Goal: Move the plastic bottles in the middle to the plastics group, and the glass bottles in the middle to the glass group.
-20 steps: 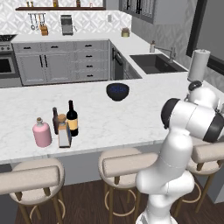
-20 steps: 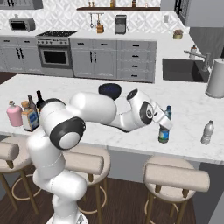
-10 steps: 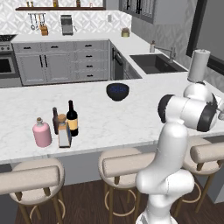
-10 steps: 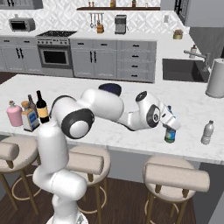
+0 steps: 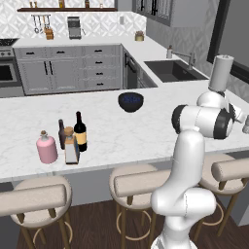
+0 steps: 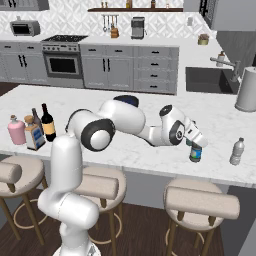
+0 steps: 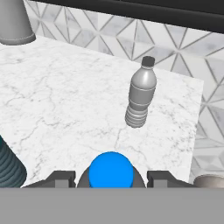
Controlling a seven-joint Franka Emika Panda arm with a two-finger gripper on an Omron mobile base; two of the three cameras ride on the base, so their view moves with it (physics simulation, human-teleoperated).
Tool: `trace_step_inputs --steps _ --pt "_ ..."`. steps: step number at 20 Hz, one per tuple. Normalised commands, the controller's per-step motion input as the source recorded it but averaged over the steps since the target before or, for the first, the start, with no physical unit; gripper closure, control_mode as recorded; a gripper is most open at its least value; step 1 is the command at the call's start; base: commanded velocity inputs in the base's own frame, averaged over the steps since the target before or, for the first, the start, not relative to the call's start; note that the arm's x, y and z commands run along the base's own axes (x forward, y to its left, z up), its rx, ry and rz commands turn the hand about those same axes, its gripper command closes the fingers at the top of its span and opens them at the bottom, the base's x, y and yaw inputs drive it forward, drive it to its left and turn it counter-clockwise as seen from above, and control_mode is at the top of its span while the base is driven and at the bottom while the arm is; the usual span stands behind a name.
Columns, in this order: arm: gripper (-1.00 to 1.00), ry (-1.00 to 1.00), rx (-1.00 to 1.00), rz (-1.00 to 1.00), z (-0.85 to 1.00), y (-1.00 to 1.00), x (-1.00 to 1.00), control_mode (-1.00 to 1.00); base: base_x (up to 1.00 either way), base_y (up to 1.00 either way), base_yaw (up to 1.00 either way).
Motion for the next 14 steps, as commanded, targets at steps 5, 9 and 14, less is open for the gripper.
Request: trace_step_inputs --steps 5,9,14 --pt "1.0 0.03 0.01 0.0 -0.29 -0.04 0.33 -1.0 0.0 0.0 0.0" --pt "1.0 0.02 0.04 0.0 -0.28 -0.18 0.2 -1.0 0.0 0.0 0.0" --pt "1.0 0.0 0.0 0.0 -0.4 -0.07 0.14 -1.0 0.0 0.0 0.0"
